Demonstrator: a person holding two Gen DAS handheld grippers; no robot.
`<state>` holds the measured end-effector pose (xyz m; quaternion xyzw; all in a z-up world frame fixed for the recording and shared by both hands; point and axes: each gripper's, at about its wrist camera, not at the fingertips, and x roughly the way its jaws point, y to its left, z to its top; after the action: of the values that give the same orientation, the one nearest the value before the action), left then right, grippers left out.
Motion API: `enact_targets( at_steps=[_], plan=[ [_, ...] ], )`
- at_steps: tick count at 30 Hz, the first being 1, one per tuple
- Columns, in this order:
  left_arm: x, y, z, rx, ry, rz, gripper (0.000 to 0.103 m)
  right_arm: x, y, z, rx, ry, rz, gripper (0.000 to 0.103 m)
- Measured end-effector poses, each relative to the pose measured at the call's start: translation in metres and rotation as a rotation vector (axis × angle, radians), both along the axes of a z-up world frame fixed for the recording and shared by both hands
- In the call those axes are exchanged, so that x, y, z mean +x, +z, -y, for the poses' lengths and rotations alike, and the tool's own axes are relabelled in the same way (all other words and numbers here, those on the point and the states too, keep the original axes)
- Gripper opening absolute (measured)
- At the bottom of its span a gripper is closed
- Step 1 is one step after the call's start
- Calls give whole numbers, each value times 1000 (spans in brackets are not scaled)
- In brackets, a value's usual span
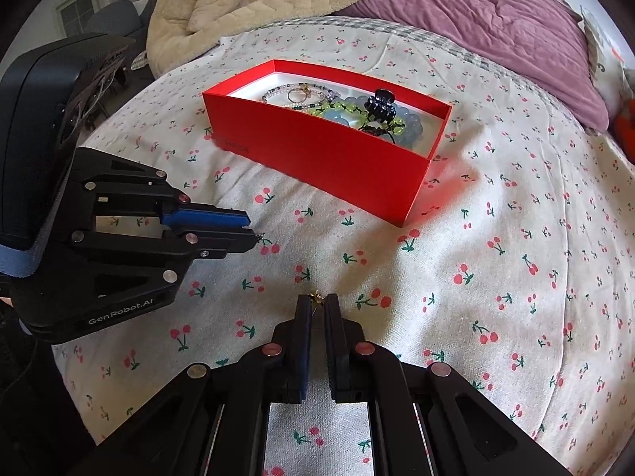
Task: Organize jewelry
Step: 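Grasp gold earring with left tool while right tool grasps another gold earring, then lower earring into box with left tool while right tool releases its earring inside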
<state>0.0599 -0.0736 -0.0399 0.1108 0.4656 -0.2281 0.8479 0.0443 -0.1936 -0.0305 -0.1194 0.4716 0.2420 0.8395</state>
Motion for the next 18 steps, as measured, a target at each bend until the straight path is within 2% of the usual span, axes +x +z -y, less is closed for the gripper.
enact_targets(
  at_steps=[18],
  plan=[
    [9,38,-38,-71,95,46,10,12,42,-18,51,7,78,7]
  ],
)
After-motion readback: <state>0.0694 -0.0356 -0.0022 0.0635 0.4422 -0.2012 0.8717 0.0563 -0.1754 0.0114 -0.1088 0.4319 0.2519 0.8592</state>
